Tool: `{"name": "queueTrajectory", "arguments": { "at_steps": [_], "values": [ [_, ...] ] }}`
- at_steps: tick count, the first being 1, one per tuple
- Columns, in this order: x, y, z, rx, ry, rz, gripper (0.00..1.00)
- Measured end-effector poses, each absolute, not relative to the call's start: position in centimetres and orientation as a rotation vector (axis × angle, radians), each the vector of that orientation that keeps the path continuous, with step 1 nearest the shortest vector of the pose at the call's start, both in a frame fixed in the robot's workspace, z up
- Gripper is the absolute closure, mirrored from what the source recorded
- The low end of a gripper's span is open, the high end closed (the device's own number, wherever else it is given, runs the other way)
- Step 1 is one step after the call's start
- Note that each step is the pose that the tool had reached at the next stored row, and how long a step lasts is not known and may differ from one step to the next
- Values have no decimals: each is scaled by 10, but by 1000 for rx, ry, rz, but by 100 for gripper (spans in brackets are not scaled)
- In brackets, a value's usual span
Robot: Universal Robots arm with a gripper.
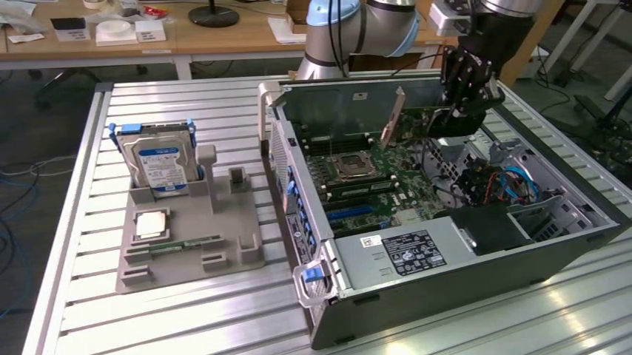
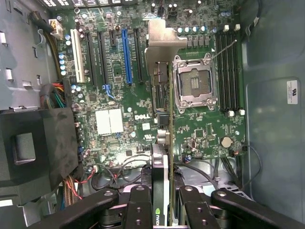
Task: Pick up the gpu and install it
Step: 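Insert the gpu into the slot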
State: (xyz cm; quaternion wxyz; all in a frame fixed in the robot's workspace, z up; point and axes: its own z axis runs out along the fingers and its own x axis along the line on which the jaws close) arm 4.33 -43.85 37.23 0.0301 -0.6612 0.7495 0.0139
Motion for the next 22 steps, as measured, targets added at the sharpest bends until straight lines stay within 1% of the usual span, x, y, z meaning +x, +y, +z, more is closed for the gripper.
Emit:
{"name": "queueTrajectory", "arguments": {
  "at_steps": [5, 22],
  "values": [
    [42, -441, 364, -2038, 2311, 43, 73],
    [39, -443, 362, -2094, 2261, 45, 73]
  ]
}}
